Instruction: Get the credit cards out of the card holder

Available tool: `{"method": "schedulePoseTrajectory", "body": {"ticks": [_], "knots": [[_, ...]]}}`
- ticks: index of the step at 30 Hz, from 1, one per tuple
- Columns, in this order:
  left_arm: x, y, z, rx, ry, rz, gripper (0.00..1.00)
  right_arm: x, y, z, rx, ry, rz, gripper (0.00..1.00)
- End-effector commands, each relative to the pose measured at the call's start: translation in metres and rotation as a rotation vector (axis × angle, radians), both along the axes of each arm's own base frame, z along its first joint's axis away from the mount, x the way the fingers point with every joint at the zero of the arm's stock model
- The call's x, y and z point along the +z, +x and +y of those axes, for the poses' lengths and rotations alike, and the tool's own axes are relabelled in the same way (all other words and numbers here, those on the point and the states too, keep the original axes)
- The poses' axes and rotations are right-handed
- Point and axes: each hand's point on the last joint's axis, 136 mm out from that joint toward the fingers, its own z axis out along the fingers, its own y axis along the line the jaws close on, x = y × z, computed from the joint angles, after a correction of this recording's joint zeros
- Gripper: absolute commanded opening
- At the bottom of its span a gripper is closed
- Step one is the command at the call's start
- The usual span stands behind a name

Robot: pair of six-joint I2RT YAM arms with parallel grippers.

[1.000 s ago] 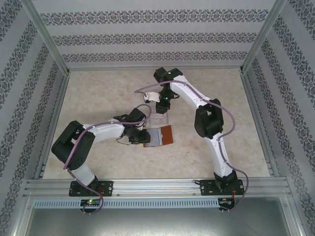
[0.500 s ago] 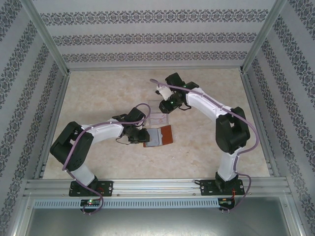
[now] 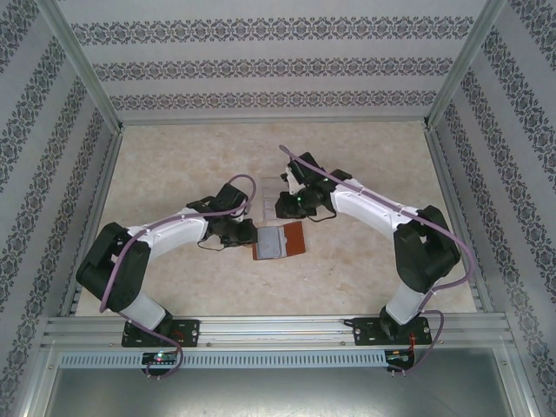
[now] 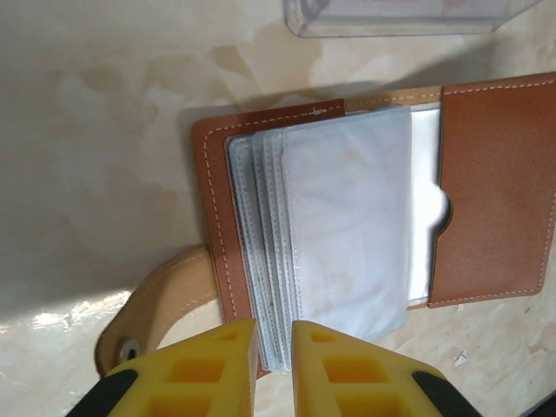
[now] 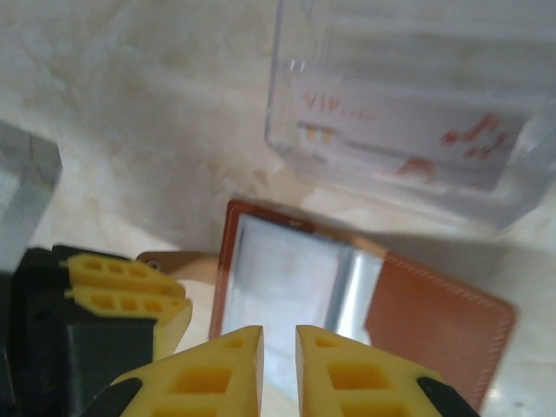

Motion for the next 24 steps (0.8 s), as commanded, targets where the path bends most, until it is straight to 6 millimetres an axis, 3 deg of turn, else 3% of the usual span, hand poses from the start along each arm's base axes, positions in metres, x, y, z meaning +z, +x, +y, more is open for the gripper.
{"method": "schedulePoseTrajectory", "body": {"ticks": [1, 7, 24], "knots": [[-0.009, -0.001, 0.002, -0.010, -0.036, 0.031, 0.17, -0.013, -0.018, 0.020, -0.045, 0.067, 0.124, 0.18], [-0.016, -0.002, -0.002, -0.020, -0.067, 0.057, 0.16, -0.037, -0.034, 0.033, -0.031, 0.015, 0.179, 0.18], [-0.035, -0.010, 0.003, -0.019, -0.075, 0.112, 0.14, -0.079, -0.049, 0.027, -0.025, -0.132, 0.229, 0.29]]}}
